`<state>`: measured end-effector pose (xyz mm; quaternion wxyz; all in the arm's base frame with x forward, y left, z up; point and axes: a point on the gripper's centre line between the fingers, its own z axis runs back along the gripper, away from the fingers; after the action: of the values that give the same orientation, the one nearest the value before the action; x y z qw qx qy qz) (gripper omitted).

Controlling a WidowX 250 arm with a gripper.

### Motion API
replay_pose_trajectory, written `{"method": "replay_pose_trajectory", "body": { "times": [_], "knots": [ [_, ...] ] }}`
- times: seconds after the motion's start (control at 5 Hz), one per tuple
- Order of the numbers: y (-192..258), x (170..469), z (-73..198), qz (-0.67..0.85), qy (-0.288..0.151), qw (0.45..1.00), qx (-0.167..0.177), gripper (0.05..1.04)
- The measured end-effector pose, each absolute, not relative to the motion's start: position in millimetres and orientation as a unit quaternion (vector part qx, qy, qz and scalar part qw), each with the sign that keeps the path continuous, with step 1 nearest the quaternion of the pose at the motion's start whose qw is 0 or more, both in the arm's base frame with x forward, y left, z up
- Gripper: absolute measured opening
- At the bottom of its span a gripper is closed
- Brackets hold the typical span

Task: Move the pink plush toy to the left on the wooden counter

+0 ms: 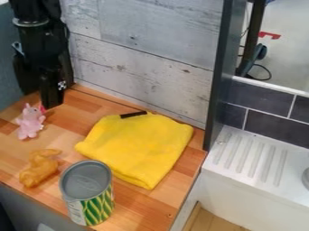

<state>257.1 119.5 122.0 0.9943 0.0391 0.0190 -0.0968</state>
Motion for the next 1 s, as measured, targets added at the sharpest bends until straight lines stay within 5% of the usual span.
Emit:
{"method": "replay_pose_trajectory", "body": {
  "times": [0.6, 1.0],
  "knots": [
    [136, 289, 106, -0.026, 0.019, 0.999, 0.042, 1.000],
    [185, 287, 101, 0.062, 0.046, 0.994, 0.081, 1.000]
  ]
}}
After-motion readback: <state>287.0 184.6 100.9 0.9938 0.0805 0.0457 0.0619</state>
